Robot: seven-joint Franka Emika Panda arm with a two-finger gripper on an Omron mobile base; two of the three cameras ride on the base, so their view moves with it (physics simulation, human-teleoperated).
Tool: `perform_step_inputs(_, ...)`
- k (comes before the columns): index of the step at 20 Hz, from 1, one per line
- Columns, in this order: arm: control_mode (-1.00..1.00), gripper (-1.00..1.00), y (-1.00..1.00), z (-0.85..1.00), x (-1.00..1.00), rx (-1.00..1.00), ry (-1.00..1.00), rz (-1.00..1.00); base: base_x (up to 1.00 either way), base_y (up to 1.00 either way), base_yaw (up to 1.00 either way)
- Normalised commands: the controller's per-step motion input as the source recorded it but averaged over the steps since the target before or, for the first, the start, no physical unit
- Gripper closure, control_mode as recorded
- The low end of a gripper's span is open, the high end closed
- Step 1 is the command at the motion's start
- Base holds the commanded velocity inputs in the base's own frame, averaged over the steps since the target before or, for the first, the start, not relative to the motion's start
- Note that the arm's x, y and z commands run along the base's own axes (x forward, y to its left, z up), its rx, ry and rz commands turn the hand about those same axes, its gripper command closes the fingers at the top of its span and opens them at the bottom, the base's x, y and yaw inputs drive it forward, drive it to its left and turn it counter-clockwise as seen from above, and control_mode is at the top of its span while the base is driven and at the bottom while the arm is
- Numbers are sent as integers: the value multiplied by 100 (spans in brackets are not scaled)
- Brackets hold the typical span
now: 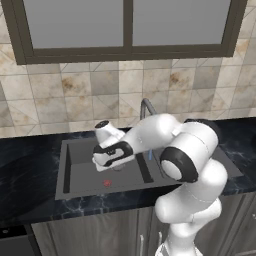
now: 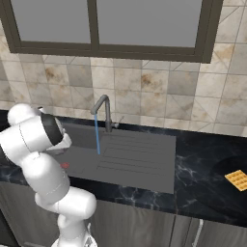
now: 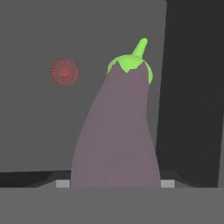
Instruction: Turn on the sink faucet. Then move the eggplant from the counter to the sink. Turn off the sink. Move the vegetable from the sink to the pot next to the stove. Finally move the pot to the front right burner.
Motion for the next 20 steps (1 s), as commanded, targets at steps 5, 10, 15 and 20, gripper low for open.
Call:
perform_step_inputs(5,-100,100,0,-25,11,0,4,0,0,0,0)
perform_step_inputs(10,-100,100,8,-35,31,0,6,-1,0,0,0)
perform_step_inputs(15,-100,100,2,-18,11,0,5,0,0,0,0)
perform_step_inputs(20,-100,100,6,-18,23,-1,4,-1,0,0,0)
